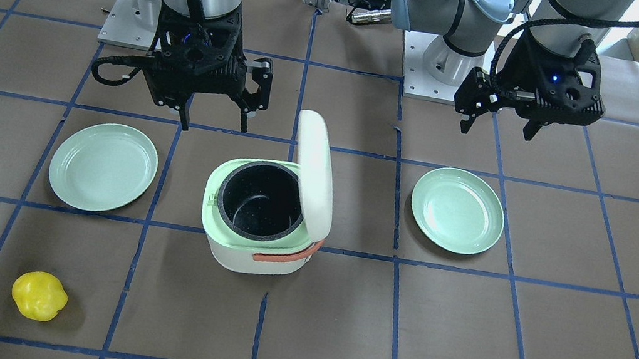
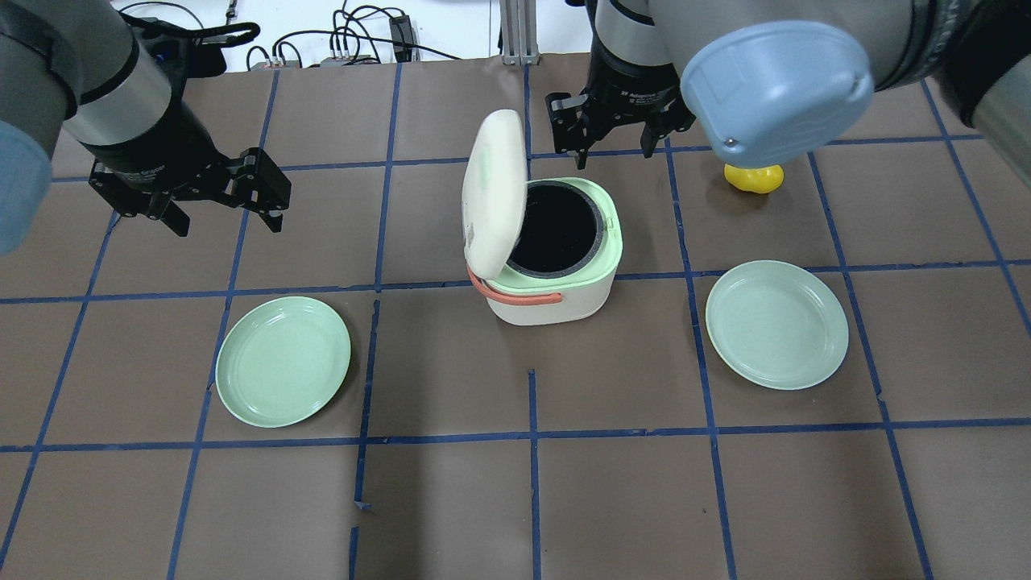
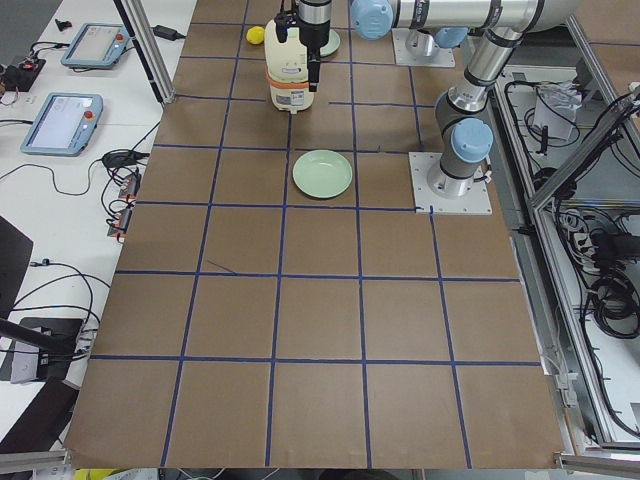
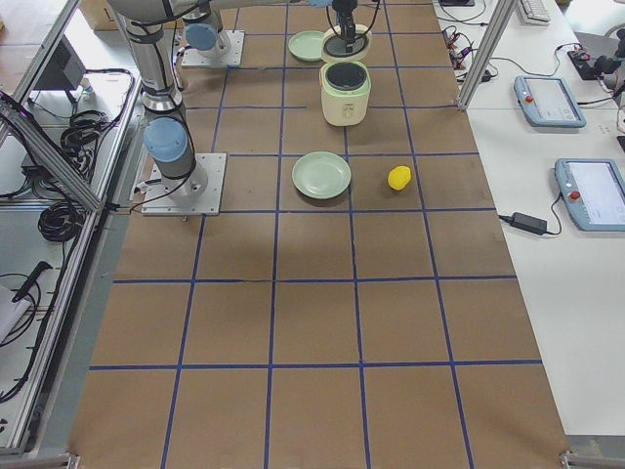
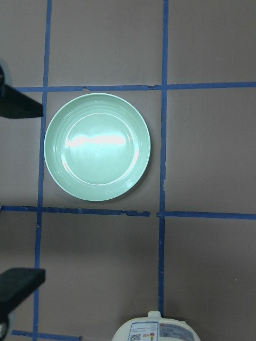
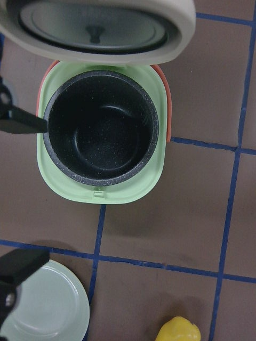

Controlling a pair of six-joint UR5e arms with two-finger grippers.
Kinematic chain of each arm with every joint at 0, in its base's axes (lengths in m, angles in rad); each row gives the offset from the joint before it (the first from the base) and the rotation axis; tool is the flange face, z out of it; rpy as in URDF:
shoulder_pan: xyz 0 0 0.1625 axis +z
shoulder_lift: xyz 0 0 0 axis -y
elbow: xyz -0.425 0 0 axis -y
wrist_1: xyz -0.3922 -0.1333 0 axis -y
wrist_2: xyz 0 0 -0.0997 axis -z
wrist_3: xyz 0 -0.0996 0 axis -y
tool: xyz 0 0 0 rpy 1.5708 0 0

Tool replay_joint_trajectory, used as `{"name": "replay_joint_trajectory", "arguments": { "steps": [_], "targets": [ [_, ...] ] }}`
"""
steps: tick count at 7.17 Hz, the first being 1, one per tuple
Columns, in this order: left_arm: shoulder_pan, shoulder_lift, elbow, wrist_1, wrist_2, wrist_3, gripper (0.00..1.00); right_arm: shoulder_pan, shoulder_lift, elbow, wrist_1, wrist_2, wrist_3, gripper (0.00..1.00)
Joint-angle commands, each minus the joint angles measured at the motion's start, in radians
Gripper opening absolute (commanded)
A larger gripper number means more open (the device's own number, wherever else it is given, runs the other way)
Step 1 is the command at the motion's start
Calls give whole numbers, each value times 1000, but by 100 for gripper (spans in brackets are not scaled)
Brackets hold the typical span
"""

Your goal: Press rice cooker button

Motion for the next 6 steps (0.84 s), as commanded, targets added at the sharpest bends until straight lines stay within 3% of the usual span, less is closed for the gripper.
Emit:
{"name": "replay_joint_trajectory", "arguments": {
  "steps": [1,6],
  "targets": [
    [0,0,0,1,0,0,100,-67,-22,-3,0,-38,-6,100],
    [0,0,0,-1,0,0,100,-213,-43,17,-3,-34,-61,100]
  ]
}}
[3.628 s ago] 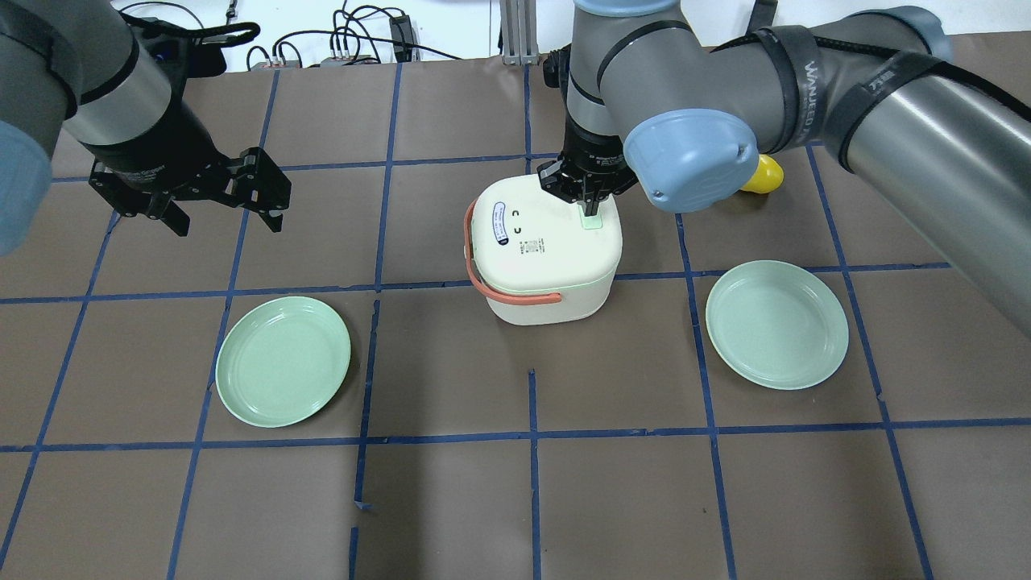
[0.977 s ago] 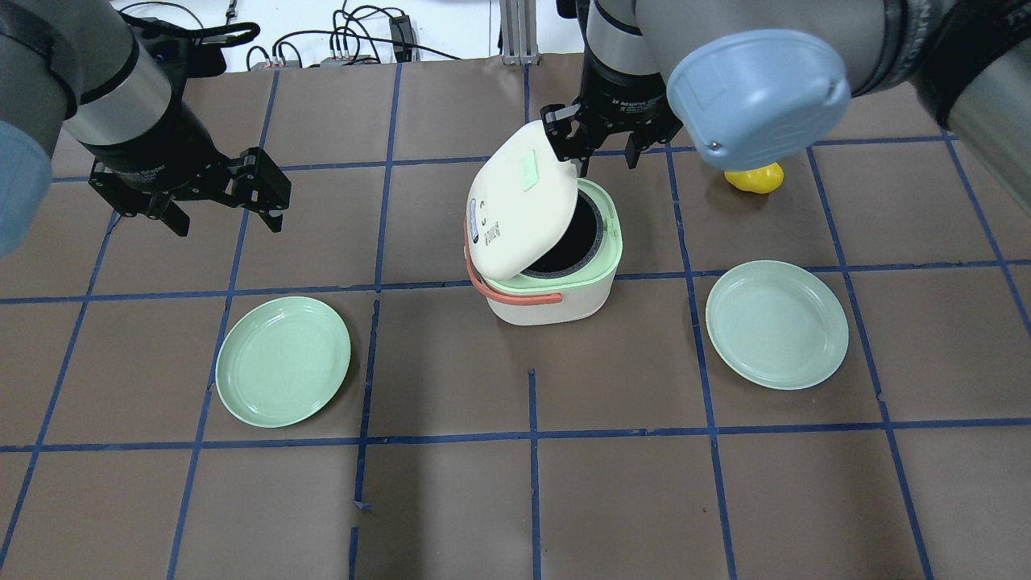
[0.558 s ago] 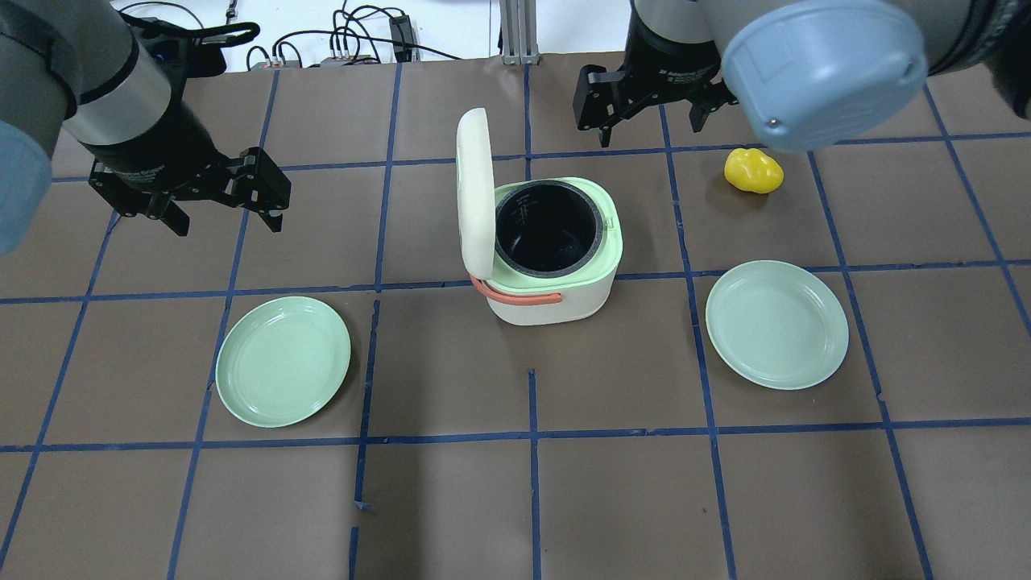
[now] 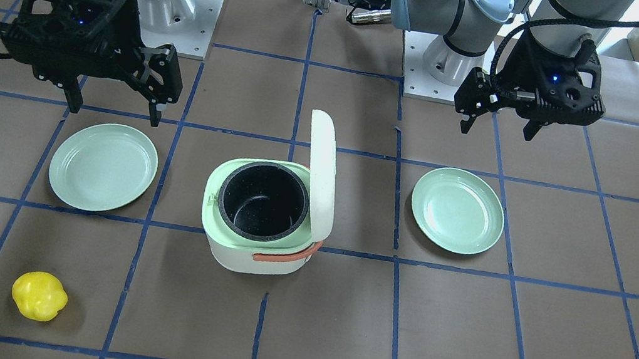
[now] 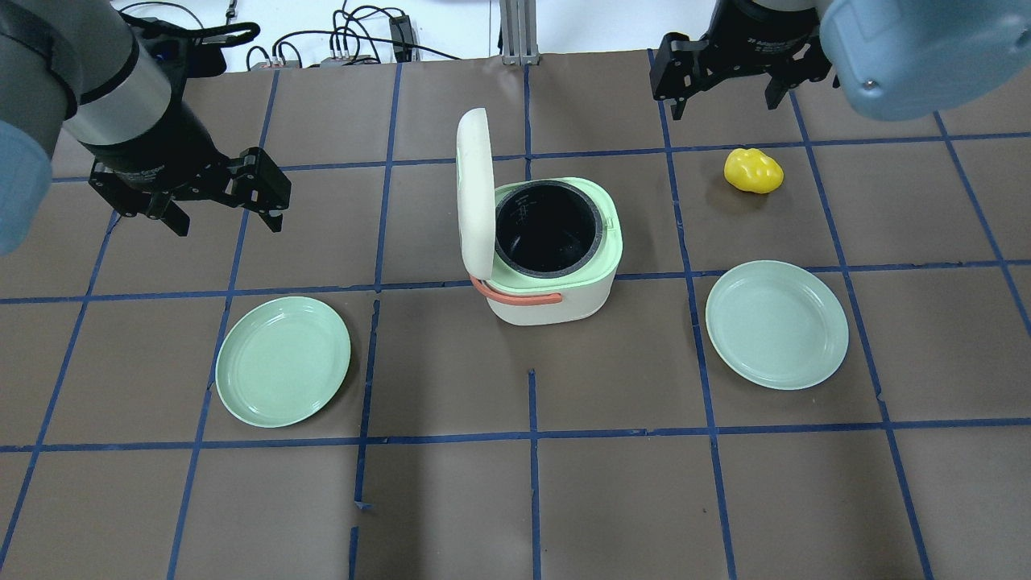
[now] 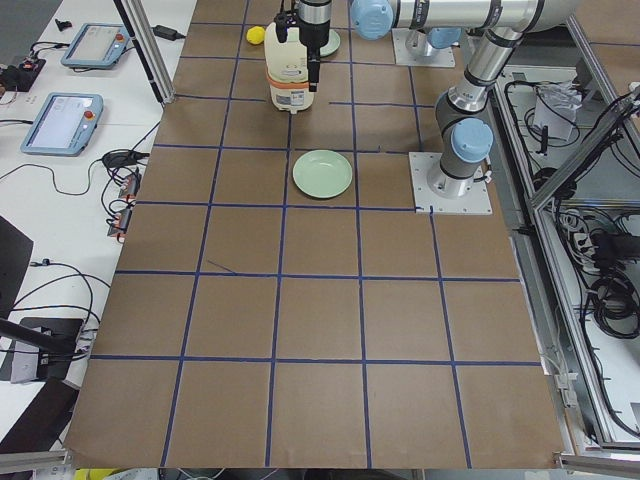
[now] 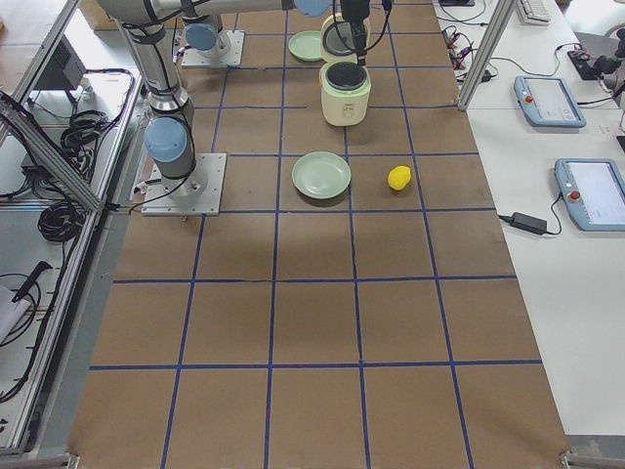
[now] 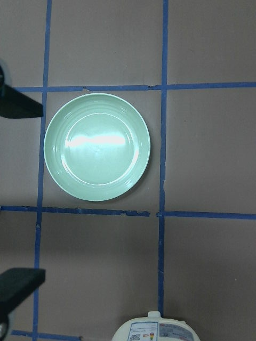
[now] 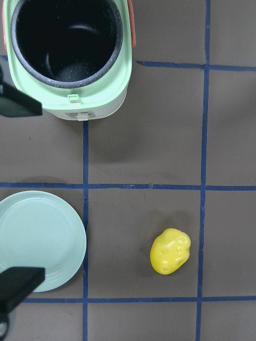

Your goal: Press rice cooker button

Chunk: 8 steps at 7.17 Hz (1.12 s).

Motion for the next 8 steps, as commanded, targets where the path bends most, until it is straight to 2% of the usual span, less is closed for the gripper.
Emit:
{"name": "replay_joint_trajectory", "arguments": {
  "steps": [1,3,8],
  "targets": [
    [0,0,0,0,0,0,100,-68,1,16,3,10,-42,100],
    [0,0,0,-1,0,0,100,-80,-8,84,-15,14,-43,100],
    [0,0,0,0,0,0,100,-86,-18,93,-17,14,-43,100]
  ]
}}
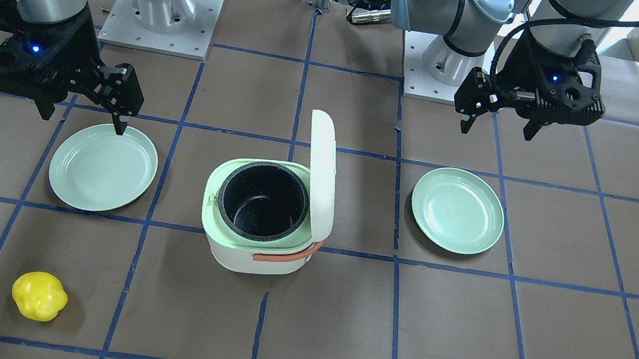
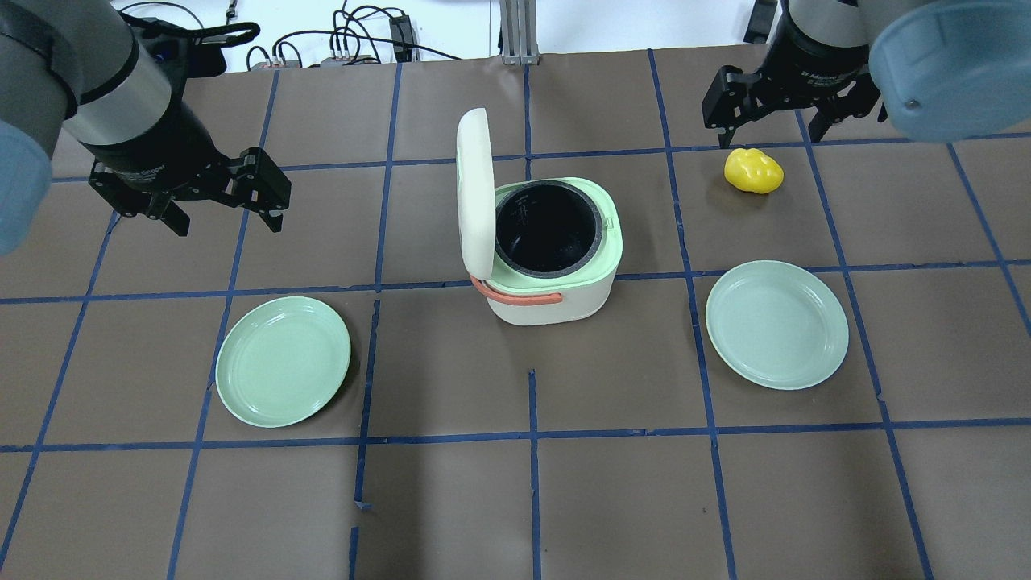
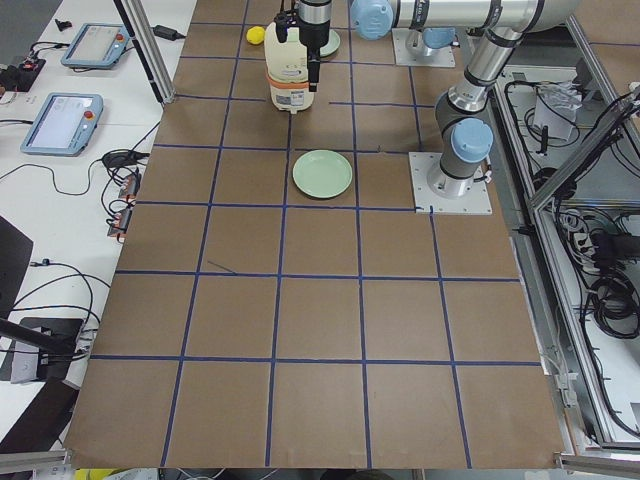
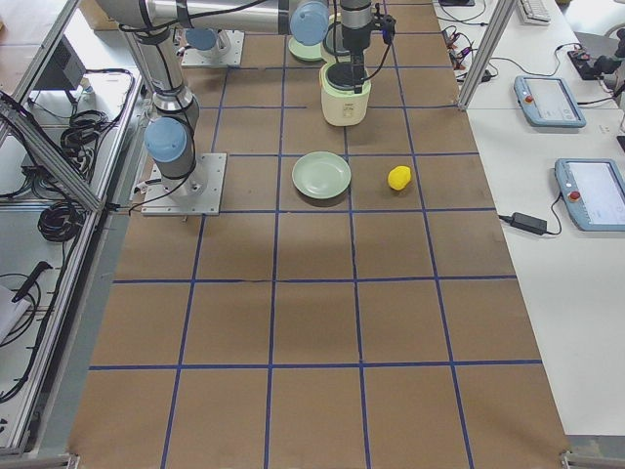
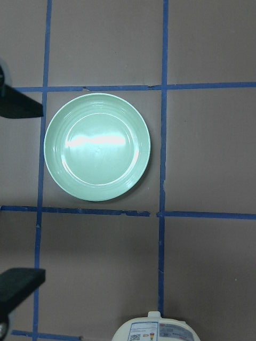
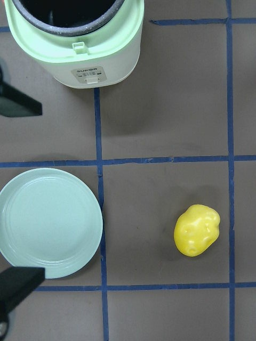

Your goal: Press rice cooker button

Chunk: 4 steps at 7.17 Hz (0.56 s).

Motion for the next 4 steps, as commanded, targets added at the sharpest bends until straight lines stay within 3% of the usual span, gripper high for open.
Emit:
{"name": "replay_joint_trajectory", "arguments": {
  "steps": [1,4],
  "targets": [
    [0,0,0,0,0,0,100,-1,-4,1,0,6,4,100],
    [0,0,0,0,0,0,100,-1,-2,4,-5,47,12,100]
  ]
}}
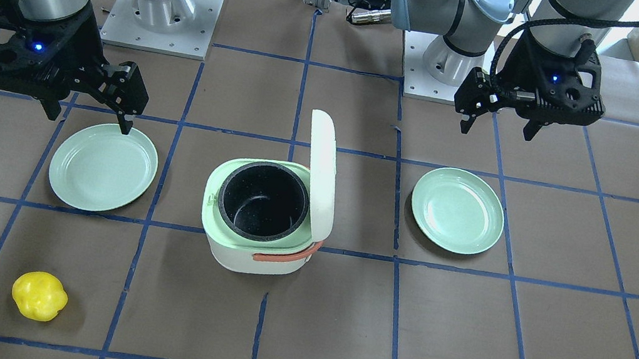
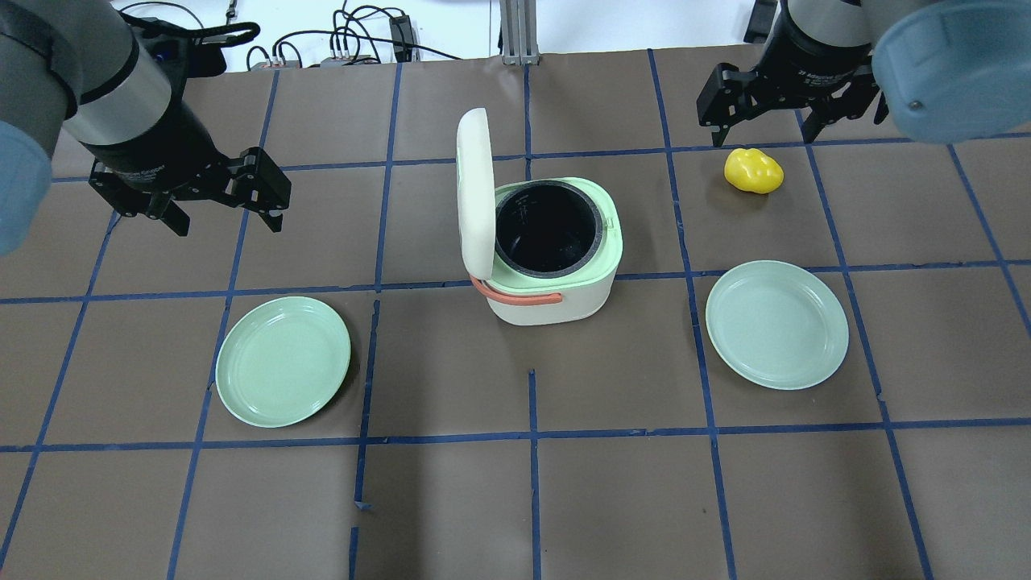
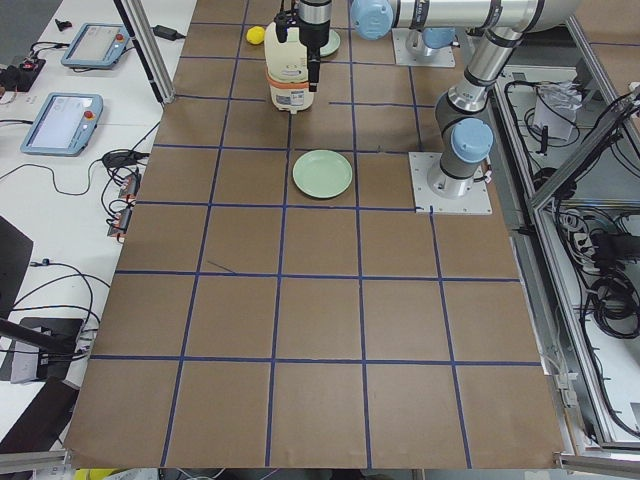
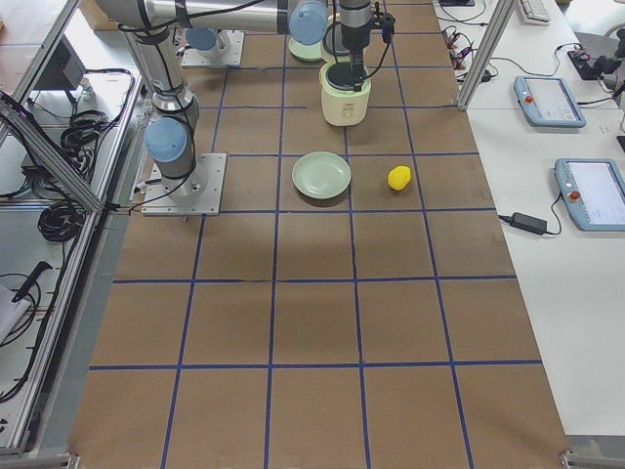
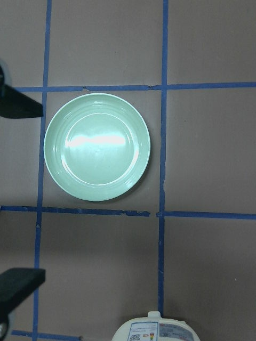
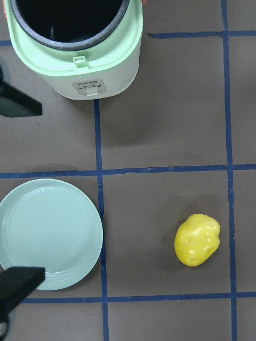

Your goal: Press rice cooker button

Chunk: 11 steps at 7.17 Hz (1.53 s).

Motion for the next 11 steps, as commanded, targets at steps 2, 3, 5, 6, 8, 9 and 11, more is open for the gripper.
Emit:
{"name": "replay_joint_trajectory", "arguments": {
  "steps": [2,3,5,6,8,9,11],
  "targets": [
    [0,0,0,0,0,0,100,0,8,2,-18,20,-5,100],
    [0,0,0,0,0,0,100,0,14,2,-51,17,-5,100],
    [0,0,0,-2,0,0,100,0,14,2,-44,17,-7,100],
    [0,0,0,0,0,0,100,0,14,2,-42,17,-7,100],
    [0,0,0,0,0,0,100,0,13,2,-42,18,-7,100],
    [0,0,0,0,0,0,100,0,13,2,-42,17,-7,100],
    [0,0,0,0,0,0,100,1,11,2,-42,17,-7,100]
  ]
}}
